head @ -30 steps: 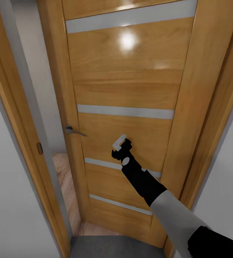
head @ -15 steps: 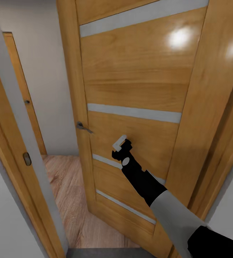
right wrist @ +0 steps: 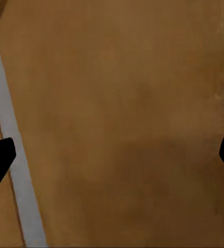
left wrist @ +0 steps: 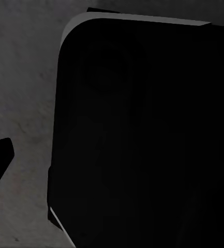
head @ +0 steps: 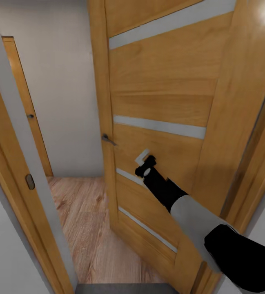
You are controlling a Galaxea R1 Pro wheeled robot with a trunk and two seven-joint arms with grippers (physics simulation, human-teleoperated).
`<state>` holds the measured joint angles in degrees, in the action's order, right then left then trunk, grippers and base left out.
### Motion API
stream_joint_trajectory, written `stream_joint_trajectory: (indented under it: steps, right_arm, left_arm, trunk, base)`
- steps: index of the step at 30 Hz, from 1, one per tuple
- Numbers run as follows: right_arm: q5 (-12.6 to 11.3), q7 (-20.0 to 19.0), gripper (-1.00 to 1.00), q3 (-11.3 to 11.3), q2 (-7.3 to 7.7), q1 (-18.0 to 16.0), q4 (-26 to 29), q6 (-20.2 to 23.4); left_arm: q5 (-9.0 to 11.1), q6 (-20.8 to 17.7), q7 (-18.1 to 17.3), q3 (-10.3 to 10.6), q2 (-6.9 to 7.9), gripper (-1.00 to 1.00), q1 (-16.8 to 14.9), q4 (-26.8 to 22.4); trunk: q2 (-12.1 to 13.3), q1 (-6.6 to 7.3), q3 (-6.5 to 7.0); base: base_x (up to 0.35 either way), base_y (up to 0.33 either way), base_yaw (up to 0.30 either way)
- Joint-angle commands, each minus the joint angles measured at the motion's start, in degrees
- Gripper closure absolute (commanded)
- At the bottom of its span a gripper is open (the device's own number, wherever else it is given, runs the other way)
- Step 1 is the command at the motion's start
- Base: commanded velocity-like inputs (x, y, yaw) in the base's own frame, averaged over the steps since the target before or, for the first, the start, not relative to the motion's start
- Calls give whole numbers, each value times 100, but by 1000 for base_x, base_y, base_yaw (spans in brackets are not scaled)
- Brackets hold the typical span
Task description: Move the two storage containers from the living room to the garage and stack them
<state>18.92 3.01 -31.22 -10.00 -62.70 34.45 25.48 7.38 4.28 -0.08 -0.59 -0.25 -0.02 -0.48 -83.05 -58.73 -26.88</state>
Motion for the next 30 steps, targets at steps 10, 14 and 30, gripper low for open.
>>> stream_joint_trajectory:
  steps: [10,14,30]
  right_arm:
    - [-368,155,-100,9,0,-545,-592,-9]
    - [-378,118,-100,4,0,-569,-344,-3]
    - [-389,77,-100,-66,0,-559,96,74]
  left_arm:
    - [49,12,-1,-3,-1,-100,2,-4]
    - [51,12,-1,-3,1,-100,2,-4]
    - [47,12,-1,-3,-1,-100,2,-4]
  trunk:
    - [-3,0,-5]
    - [-3,0,-5]
    - [-3,0,-5]
  base:
    - [0,0,0]
    - [0,0,0]
    - [0,0,0]
